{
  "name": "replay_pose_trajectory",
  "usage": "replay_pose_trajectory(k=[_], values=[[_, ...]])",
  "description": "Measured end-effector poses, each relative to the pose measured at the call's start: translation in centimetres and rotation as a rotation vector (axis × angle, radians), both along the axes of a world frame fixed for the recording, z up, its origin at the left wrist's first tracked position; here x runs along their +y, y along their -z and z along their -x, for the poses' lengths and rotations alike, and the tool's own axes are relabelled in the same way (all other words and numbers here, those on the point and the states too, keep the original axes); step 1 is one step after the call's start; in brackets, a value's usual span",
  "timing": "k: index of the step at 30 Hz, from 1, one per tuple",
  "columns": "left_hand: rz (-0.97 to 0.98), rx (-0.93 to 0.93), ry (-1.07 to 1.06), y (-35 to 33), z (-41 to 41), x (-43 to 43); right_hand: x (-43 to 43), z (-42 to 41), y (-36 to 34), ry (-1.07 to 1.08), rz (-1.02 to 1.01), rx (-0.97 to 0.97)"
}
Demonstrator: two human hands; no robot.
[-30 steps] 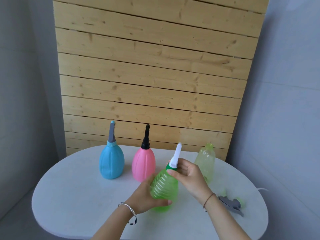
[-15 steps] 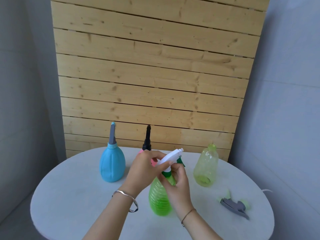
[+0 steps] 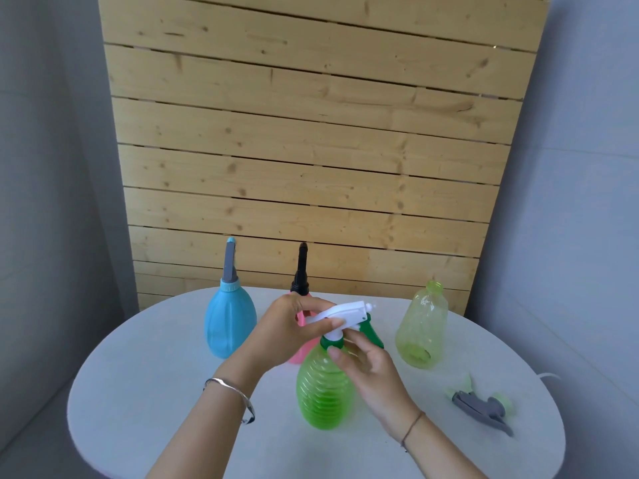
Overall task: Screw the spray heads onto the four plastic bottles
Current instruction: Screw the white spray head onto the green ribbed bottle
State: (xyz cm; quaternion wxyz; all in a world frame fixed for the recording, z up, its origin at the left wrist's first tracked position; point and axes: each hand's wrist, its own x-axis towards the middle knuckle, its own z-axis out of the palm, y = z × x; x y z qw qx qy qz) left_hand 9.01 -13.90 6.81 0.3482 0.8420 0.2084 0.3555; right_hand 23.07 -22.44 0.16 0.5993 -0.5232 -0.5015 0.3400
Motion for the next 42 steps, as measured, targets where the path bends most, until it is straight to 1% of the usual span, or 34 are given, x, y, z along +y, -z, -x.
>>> replay_pose_trajectory(k=[2,7,9,12,16,17,20,22,26,27,31,33,36,38,40,42], values=[[-0.004,-0.002,-0.008,0.0,-0.1,0.0,0.0,0.0,-0.2,-0.022,-0.002,-0.009],[0.017,-0.027,-0.020,0.2,-0.2,-0.1,0.5,0.6,0.2,0.084,-0.011,0.045],[0.022,-0.027,-0.027,0.2,-0.3,-0.2,0.5,0.7,0.1,0.050,0.008,0.041],[0.026,-0.017,-0.055,0.4,-0.3,-0.2,0.4,0.7,-0.2,-0.011,0.027,-0.023],[0.033,-0.038,-0.027,0.5,-0.5,-0.4,0.8,1.2,0.0,0.106,-0.014,0.055],[0.035,-0.040,-0.028,0.5,-0.5,-0.4,0.9,1.3,0.1,0.108,-0.011,0.067],[0.041,-0.048,-0.037,0.7,-0.4,-0.1,0.5,0.7,-0.1,0.015,0.022,0.047],[0.047,-0.053,-0.033,0.8,-0.4,-0.1,0.4,0.4,0.0,-0.003,0.018,0.008],[0.057,-0.053,-0.022,0.8,-0.5,-0.2,1.1,1.2,0.3,0.119,-0.020,0.075],[0.055,-0.049,-0.026,0.8,-0.5,-0.1,1.2,1.2,0.4,0.121,-0.021,0.082],[0.048,-0.053,-0.032,0.9,-0.5,0.0,0.5,0.5,-0.1,-0.019,0.021,0.055],[0.052,-0.053,-0.028,1.0,-0.5,0.1,0.6,0.5,-0.1,-0.012,0.027,0.067],[0.073,-0.060,-0.033,1.1,-0.6,0.2,1.0,1.1,0.1,0.072,-0.001,0.119],[0.063,-0.061,-0.043,1.1,-0.6,0.2,0.8,0.9,-0.1,0.038,0.012,0.137],[0.048,-0.060,-0.042,1.1,-0.5,0.2,0.2,0.5,-0.4,-0.050,0.044,0.113],[0.048,-0.059,-0.036,1.2,-0.5,0.1,0.2,0.4,-0.3,-0.054,0.045,0.090]])
